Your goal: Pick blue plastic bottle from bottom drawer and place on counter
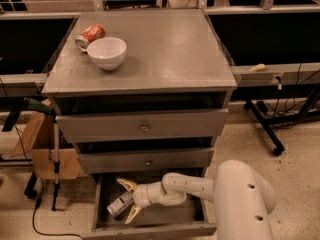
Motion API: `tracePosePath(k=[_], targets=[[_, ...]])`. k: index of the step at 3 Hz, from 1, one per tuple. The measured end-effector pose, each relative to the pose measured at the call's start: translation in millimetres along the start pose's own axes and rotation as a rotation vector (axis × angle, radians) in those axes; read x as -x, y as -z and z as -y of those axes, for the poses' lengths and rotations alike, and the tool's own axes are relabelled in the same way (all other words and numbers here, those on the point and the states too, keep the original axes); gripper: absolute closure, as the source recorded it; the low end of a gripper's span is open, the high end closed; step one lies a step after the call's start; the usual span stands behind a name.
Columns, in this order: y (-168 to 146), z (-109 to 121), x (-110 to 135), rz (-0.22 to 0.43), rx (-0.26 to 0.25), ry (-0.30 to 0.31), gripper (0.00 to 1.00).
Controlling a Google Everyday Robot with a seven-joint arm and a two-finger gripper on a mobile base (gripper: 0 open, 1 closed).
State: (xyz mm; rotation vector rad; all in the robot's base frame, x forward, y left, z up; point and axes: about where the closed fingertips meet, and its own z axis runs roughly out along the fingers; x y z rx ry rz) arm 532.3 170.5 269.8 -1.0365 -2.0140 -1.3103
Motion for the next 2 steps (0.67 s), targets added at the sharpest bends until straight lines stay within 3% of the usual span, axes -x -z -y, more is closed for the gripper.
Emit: tracePosePath(k=[1, 2], targets=[[4, -13, 18, 0.046, 0.031, -0.062, 0.00], [4, -19, 46, 0.075, 0.030, -0.135, 0.00]])
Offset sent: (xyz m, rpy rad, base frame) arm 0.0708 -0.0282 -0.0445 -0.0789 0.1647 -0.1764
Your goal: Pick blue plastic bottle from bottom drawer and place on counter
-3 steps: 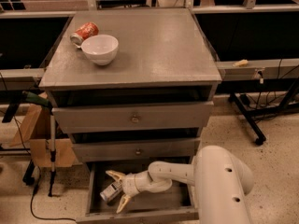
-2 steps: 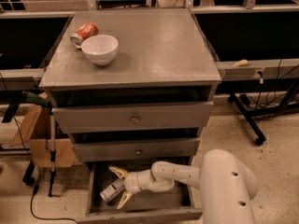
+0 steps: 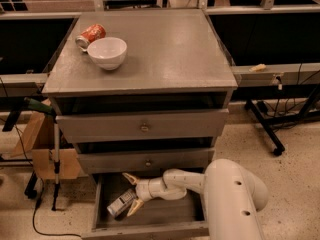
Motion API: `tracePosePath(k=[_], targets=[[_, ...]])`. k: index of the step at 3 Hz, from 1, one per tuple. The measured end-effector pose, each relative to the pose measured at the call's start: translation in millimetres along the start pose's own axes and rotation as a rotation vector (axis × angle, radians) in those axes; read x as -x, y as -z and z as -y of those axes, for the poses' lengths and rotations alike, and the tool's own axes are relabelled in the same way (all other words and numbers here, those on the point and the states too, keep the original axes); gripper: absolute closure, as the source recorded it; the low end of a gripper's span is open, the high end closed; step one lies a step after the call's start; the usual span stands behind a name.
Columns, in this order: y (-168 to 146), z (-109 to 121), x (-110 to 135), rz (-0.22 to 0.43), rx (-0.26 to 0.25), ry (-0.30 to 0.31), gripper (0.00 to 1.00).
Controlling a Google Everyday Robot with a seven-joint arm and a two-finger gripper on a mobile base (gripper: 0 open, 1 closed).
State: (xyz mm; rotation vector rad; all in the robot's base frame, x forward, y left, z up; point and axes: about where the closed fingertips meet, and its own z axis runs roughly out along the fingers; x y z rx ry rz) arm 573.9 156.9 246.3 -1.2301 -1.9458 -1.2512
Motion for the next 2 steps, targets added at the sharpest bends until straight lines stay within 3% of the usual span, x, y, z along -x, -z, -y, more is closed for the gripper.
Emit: tracePosePath(k=[2], targets=[[0, -10, 59, 0.089, 0.010, -0.174, 0.00]])
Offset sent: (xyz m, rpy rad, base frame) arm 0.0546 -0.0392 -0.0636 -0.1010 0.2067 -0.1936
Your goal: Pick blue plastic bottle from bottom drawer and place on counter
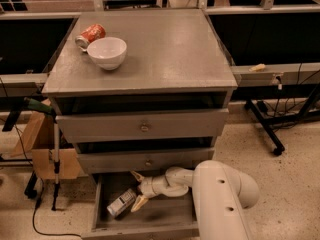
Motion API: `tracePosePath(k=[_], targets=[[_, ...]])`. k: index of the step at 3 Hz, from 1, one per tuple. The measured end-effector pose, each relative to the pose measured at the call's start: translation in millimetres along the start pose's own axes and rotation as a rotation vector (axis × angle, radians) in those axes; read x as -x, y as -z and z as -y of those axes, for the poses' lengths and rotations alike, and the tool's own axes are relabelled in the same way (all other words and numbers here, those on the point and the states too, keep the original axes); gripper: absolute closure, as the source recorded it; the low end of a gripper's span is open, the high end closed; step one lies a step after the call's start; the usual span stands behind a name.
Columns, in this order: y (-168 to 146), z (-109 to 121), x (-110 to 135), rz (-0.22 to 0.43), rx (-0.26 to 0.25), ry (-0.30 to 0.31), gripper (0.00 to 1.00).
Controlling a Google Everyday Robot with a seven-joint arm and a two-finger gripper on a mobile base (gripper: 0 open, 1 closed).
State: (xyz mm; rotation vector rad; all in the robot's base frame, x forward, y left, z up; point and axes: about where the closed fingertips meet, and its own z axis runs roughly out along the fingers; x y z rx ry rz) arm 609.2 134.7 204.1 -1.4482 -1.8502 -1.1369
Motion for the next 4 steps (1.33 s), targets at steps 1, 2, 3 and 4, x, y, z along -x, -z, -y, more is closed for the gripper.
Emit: tracePosePath(k=[1, 2, 3, 4], targets=[[-10, 1, 16, 0.003, -0.011, -0.047, 0.00], [-23, 8, 29, -0.007, -0.031, -0.082, 0.00], [-32, 15, 40, -0.018, -0.043, -0.104, 0.00], [-38, 21, 46, -0.020, -0.059, -0.119, 0.00]])
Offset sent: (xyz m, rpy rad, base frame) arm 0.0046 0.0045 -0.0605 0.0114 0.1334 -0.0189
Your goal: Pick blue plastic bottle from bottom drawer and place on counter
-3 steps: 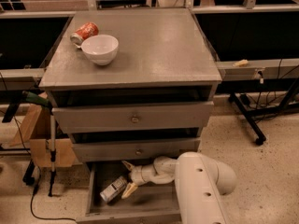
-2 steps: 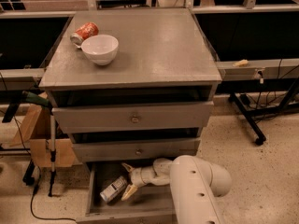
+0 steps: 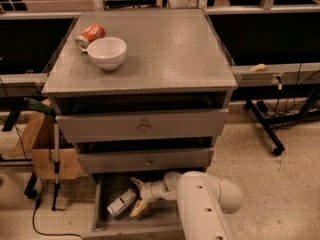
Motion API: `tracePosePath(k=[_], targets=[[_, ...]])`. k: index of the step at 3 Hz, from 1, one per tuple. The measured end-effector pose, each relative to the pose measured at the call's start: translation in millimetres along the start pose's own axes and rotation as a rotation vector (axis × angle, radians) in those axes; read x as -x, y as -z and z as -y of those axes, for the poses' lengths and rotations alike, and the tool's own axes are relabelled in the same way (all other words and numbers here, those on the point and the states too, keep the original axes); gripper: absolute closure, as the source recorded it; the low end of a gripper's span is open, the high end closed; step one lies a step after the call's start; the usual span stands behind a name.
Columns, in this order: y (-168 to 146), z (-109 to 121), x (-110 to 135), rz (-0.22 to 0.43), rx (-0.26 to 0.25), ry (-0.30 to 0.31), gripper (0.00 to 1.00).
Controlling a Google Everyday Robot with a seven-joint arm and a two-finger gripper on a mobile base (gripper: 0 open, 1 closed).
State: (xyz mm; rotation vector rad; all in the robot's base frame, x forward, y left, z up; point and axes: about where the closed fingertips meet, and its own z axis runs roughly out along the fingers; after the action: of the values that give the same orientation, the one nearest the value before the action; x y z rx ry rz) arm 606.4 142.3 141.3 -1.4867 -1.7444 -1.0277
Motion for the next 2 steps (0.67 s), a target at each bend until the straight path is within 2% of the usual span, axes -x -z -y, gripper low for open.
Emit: tracePosePath(k=[1, 2], targets=[[-4.7, 2.9, 2.6, -0.002, -0.013, -0.006, 0.00], [-6.9, 3.4, 1.7, 0.009, -0.028, -0.009, 0.13]])
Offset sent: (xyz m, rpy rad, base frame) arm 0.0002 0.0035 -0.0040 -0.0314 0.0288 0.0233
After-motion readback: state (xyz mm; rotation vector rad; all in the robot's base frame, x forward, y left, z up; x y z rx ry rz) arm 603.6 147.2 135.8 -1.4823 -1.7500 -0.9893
